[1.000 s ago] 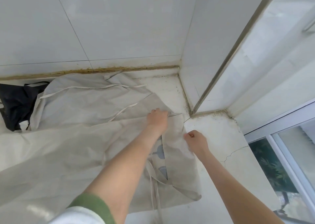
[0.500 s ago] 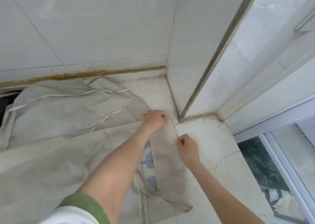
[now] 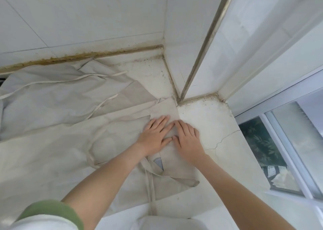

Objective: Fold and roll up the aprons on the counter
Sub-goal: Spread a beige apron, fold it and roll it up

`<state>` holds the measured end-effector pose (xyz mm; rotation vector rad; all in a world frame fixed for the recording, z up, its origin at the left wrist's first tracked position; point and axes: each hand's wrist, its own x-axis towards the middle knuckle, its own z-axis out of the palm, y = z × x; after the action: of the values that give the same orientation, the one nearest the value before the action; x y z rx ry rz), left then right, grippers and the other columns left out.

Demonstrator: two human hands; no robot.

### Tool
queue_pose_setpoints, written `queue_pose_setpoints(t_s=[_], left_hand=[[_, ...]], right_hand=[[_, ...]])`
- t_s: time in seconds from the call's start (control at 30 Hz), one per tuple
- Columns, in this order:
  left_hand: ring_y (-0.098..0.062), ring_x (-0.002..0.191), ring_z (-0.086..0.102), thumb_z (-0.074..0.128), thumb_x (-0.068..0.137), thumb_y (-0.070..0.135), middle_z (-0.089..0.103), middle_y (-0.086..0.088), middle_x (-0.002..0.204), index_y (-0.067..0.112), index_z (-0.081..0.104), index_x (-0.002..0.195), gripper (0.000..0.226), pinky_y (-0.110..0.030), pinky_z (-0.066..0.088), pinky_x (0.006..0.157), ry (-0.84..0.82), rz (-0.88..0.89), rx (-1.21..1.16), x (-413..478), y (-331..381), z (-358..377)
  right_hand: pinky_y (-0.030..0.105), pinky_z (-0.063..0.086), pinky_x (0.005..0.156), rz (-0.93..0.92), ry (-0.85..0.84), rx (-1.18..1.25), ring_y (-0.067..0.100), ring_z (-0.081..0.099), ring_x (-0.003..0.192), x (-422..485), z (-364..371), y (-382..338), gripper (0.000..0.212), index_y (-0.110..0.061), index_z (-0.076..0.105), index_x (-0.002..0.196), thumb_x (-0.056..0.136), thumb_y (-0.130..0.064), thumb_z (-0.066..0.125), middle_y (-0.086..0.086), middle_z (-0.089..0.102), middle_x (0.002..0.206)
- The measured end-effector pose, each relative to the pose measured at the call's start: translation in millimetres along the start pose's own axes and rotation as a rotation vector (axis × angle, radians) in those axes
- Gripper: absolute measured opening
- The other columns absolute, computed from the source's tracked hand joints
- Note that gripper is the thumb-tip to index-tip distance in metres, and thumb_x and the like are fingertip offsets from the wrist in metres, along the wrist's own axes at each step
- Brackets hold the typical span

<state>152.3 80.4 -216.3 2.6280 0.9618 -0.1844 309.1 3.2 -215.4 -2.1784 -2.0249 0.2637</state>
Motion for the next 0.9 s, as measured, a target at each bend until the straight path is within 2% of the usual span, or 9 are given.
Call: queue_pose_setpoints(t_s=[0.13, 0.23, 0.33, 0.4, 0.5, 0.57, 0.73, 0.83, 0.9], left_hand=[[-0.014, 0.146, -0.016, 0.021, 0.101, 0.051, -0.016, 0.0, 0.16, 0.027, -0.004, 0.153, 0.063, -0.031, -0.013, 0.117, -0.029, -0.025, 0.004, 2.3, -1.3, -5.8], [-0.015, 0.147, -0.014, 0.026, 0.102, 0.047, -0.014, -0.001, 0.16, 0.023, -0.001, 0.154, 0.063, -0.026, -0.016, 0.113, 0.018, -0.084, -0.07, -6.2, -1.8, -10.3], [-0.016, 0.147, -0.013, 0.021, 0.1, 0.049, -0.013, -0.002, 0.16, 0.022, 0.001, 0.154, 0.064, -0.028, -0.017, 0.113, 0.047, -0.089, -0.05, -18.4, -0.2, -12.0], [-0.017, 0.147, -0.015, 0.029, 0.1, 0.047, -0.015, -0.003, 0.16, 0.022, 0.001, 0.154, 0.066, -0.033, -0.014, 0.116, 0.007, -0.1, -0.038, -26.1, 0.2, -12.0], [-0.02, 0.146, -0.02, 0.038, 0.097, 0.049, -0.021, -0.005, 0.159, 0.022, 0.002, 0.154, 0.073, -0.039, -0.01, 0.118, -0.071, -0.114, -0.037, -36.8, 0.7, -12.1], [-0.021, 0.145, -0.023, 0.04, 0.095, 0.053, -0.023, -0.005, 0.158, 0.024, 0.002, 0.154, 0.076, -0.041, -0.012, 0.118, -0.124, -0.103, -0.033, -42.9, 3.2, -12.7], [-0.019, 0.145, -0.023, 0.043, 0.091, 0.06, -0.02, -0.003, 0.159, 0.025, -0.003, 0.154, 0.085, -0.042, -0.015, 0.115, -0.199, -0.133, -0.025, -48.2, 12.3, -12.7], [-0.018, 0.146, -0.017, 0.042, 0.092, 0.059, -0.014, -0.003, 0.16, 0.024, -0.003, 0.153, 0.084, -0.042, -0.016, 0.114, -0.191, -0.157, 0.012, -50.8, 20.5, -13.1], [-0.018, 0.147, -0.015, 0.041, 0.093, 0.059, -0.012, -0.003, 0.161, 0.023, -0.003, 0.153, 0.083, -0.043, -0.015, 0.114, -0.188, -0.169, 0.035, -52.0, 24.6, -14.2]], right_hand=[[0.035, 0.028, 0.096, 0.016, -0.035, -0.041, 0.021, 0.043, 0.12, -15.8, -1.1, 3.8, 0.055, -0.01, 0.046, 0.137, 0.093, -0.04, 0.036, 0.007, 0.053, 0.136], [0.034, 0.032, 0.081, 0.061, 0.021, -0.016, 0.022, 0.047, 0.1, -35.0, -9.3, 2.4, 0.056, -0.011, 0.048, 0.127, 0.082, -0.045, 0.044, 0.006, 0.058, 0.115], [0.035, 0.041, 0.068, 0.167, 0.013, 0.028, 0.027, 0.053, 0.081, -52.0, -15.8, 1.4, 0.043, -0.011, 0.047, 0.105, 0.075, -0.042, 0.049, 0.003, 0.054, 0.092], [0.034, 0.04, 0.072, 0.288, -0.074, 0.106, 0.028, 0.051, 0.086, -57.0, -22.3, 0.7, 0.026, -0.011, 0.044, 0.094, 0.083, -0.031, 0.054, 0.002, 0.048, 0.09], [0.032, 0.033, 0.07, 0.457, -0.223, 0.24, 0.024, 0.044, 0.086, -62.7, -29.9, -3.6, 0.012, -0.011, 0.039, 0.088, 0.092, -0.019, 0.048, 0.002, 0.045, 0.089], [0.032, 0.033, 0.066, 0.516, -0.245, 0.32, 0.023, 0.044, 0.08, -66.8, -33.0, -5.8, 0.005, -0.011, 0.042, 0.087, 0.092, -0.012, 0.043, 0.003, 0.048, 0.085], [0.031, 0.032, 0.063, 0.593, -0.205, 0.478, 0.024, 0.046, 0.076, -67.0, -40.8, -3.6, 0.008, -0.011, 0.045, 0.089, 0.093, -0.006, 0.041, 0.001, 0.049, 0.074], [0.03, 0.032, 0.063, 0.604, -0.17, 0.582, 0.023, 0.046, 0.075, -71.3, -43.1, -6.1, 0.01, -0.01, 0.047, 0.1, 0.094, -0.005, 0.04, -0.001, 0.047, 0.071], [0.028, 0.037, 0.063, 0.605, -0.202, 0.686, 0.019, 0.05, 0.074, -76.5, -45.8, -8.7, 0.016, -0.013, 0.047, 0.111, 0.095, -0.013, 0.048, -0.002, 0.05, 0.076]])
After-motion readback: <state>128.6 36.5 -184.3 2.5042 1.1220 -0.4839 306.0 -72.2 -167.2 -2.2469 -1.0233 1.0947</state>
